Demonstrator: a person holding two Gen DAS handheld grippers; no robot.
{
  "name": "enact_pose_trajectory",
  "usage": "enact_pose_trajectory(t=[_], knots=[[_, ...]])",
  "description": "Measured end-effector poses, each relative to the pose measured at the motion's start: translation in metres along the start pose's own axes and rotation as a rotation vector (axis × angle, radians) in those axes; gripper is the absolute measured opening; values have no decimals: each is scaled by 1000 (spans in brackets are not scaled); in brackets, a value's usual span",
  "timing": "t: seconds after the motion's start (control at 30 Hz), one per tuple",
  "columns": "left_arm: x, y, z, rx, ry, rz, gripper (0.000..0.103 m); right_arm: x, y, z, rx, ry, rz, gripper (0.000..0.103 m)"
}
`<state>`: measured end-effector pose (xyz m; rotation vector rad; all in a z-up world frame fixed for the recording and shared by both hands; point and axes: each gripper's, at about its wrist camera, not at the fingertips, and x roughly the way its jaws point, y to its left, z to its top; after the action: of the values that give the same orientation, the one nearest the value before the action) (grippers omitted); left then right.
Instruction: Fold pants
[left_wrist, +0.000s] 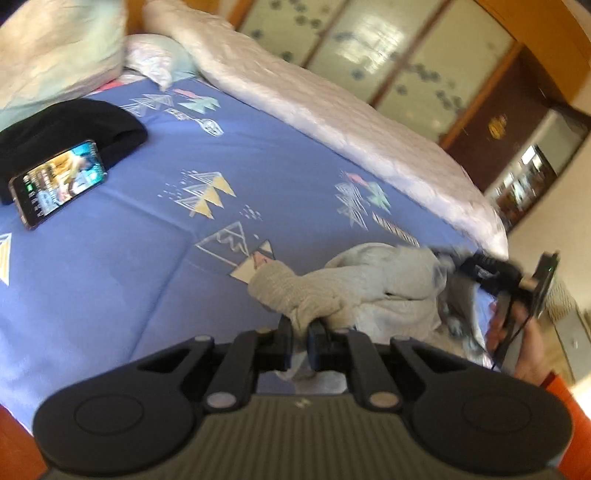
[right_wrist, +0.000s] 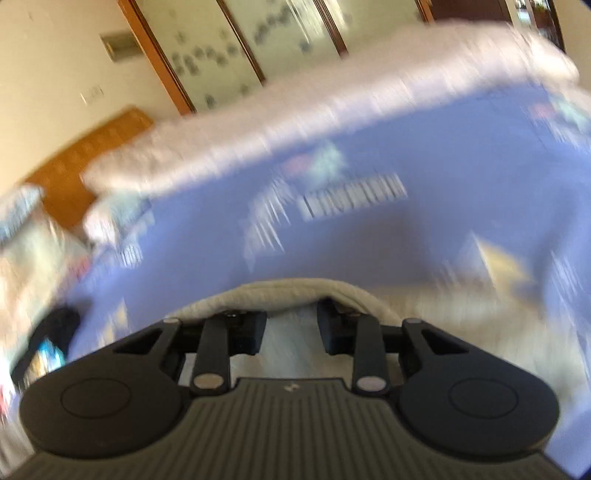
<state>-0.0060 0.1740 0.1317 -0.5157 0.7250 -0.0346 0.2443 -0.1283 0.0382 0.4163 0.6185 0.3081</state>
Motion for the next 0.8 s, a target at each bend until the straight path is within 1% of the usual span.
enact_pose_trajectory(t=[0.03,0.07,0.1,0.17,0.23,0.27,0.3,0.33,0.4,0.47,0.5,0.53,0.57,0.6,0.63,0.67,0.7,0.77,0.8], knots=[[-1,6,-1,-1,-27,17,8,4,12,17,15,-26,37,37],[2,6,0,-5,-47,38,8,4,15,25,27,-39,80,49],[6,9,1,-12,-54,45,8,-1,24,28,23,-48,121,58],[17,15,2,-32,-36,36,8,-15,31,14,-28,-41,141,59],[28,19,0,-40,-5,25,8,-36,21,-21,-66,-3,162,59],[32,23,-2,-40,3,23,8,-46,13,-41,-79,14,159,59],[34,25,-3,-40,8,22,8,-54,4,-62,-92,30,136,59],[36,27,-3,-43,11,19,8,-62,-6,-84,-100,49,90,60],[35,30,-4,-59,11,9,8,-70,-25,-117,-71,95,22,68],[29,33,-3,-80,3,-5,8,-60,-37,-143,-3,158,-1,69],[25,33,-4,-87,-1,-10,8,-52,-35,-147,7,177,-12,70],[20,31,-2,-92,-7,-13,8,-45,-29,-148,-3,177,-20,70],[16,30,0,-93,-12,-15,8,-40,-22,-148,-32,159,-35,64],[12,29,1,-91,-20,-16,8,-33,-15,-145,-61,151,-51,28],[8,28,3,-91,-26,-17,8,-24,-7,-139,-65,159,-73,5],[3,27,4,-91,-35,-19,8,-21,-6,-132,-39,160,-90,7],[-1,27,6,-94,-43,-22,8,-27,-13,-126,-12,131,-80,7],[-8,28,7,-97,-55,-19,8,-64,-14,-101,7,3,-57,7],[-9,29,8,-99,-57,-14,8,-91,-18,-87,24,-78,-45,7]])
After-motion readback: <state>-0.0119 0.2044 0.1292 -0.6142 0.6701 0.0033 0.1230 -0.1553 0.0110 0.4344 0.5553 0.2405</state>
